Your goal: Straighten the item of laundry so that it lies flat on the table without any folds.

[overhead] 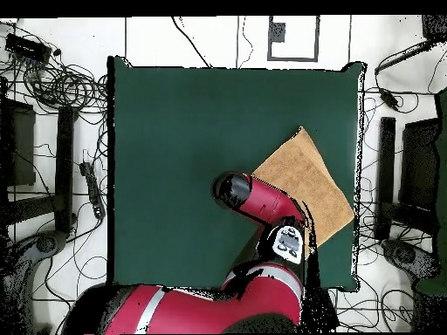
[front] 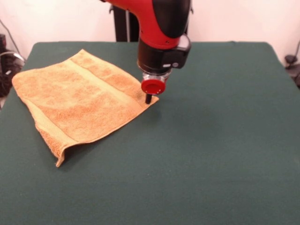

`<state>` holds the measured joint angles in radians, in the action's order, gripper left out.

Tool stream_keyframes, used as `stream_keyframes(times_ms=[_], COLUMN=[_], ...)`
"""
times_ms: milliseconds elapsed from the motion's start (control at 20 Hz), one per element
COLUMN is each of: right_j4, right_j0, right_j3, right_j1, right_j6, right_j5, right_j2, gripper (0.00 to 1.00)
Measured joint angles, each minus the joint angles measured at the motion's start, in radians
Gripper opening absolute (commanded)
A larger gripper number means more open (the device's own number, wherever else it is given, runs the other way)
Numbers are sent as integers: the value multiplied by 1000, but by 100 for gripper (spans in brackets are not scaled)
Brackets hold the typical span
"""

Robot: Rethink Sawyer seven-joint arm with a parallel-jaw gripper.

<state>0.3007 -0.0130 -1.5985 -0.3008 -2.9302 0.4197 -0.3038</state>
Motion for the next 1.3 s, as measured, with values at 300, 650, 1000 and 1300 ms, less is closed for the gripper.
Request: stream_keyframes(times_ms=[300,650,1000,1300], right_j4=[27,96,134,157], right_j0=[1,33,116,152], right_j3=[-10,-75,-158,-194], right_j1=[-2,-28,-78,-111], right_j6=[0,0,0,0], right_j5=[0,0,6,16], right_j2=[0,0,0,0], gripper=[0,0,0,0])
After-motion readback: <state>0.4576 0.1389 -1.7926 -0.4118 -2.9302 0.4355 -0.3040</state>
